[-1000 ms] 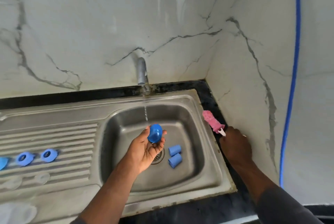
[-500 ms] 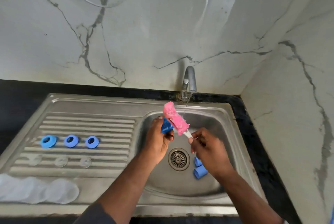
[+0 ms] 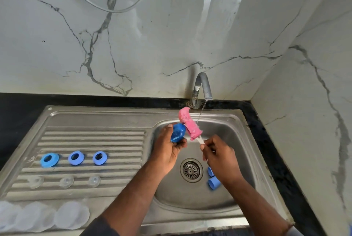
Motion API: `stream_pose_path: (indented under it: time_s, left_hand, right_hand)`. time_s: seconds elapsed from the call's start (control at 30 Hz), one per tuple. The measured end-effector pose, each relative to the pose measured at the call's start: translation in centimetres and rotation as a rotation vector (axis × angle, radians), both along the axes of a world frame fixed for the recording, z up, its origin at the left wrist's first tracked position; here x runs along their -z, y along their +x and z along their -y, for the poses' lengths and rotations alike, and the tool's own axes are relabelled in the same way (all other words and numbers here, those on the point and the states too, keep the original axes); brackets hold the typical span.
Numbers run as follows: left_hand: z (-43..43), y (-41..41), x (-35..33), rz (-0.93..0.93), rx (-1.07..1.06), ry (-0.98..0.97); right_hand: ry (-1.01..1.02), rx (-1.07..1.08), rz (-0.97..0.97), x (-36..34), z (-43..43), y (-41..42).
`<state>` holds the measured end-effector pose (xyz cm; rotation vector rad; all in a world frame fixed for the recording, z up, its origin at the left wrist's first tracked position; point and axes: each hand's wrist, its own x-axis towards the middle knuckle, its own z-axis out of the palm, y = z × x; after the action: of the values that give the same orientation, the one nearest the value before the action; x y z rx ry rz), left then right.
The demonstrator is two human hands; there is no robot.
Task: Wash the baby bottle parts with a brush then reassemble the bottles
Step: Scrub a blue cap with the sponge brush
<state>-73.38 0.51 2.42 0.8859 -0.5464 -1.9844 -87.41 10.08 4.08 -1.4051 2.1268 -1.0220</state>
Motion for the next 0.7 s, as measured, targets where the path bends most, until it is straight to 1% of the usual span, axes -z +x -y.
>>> stream_pose_path:
  time_s: [0.1, 0.23, 0.27, 0.37, 0.5, 0.63, 0.7]
  left_hand:
    - [0.1, 0.1, 0.0, -0.047, 0.027, -0.024]
    - [0.1, 0.0, -0.3, -0.103, 0.047, 0.130]
    - [0.1, -0.1, -0.5, -0.119, 0.049, 0.153]
    - [0.1, -0.2, -0.4, -0.145, 0.051, 0.145]
    - [-0.4, -1.3, -0.1, -0.152, 0.036, 0.157]
    - [-0.9, -2.2, -0.1, -0.120, 0.052, 0.096]
    - [-1.3, -2.9, -0.3, -0.124, 0.052, 0.112]
  right_hand:
    - [0.015, -0.069, -0.023, 0.0, -0.6, 0.1]
    - [-0.026, 0.004, -0.079, 0.4, -0.5, -0.5]
    - [-0.038, -0.008, -0.087, 0.4, -0.5, -0.6]
    - [-0.029, -0.112, -0.104, 0.2, -0.9, -0.4]
    - [-0.051, -0.039, -0.091, 0.4, -1.1, -1.5]
    - [-0.042, -0.101, -0.104, 0.5, -1.8, -2.1]
    - [-0.061, -0.047, -0.096, 0.7, -2.2, -3.4]
